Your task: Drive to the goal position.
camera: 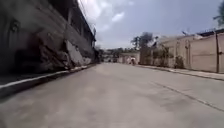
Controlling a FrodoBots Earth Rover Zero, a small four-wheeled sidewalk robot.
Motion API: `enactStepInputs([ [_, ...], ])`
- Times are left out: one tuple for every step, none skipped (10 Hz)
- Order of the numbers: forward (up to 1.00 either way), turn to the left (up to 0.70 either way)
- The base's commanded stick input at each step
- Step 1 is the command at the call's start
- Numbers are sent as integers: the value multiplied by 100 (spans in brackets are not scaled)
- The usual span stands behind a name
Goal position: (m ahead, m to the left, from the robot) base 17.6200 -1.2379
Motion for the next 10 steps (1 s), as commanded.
enactStepInputs([
  [100,0],
  [100,0],
  [100,0],
  [100,0],
  [100,0],
  [100,0],
  [100,0],
  [100,0],
  [100,0],
  [100,0],
])
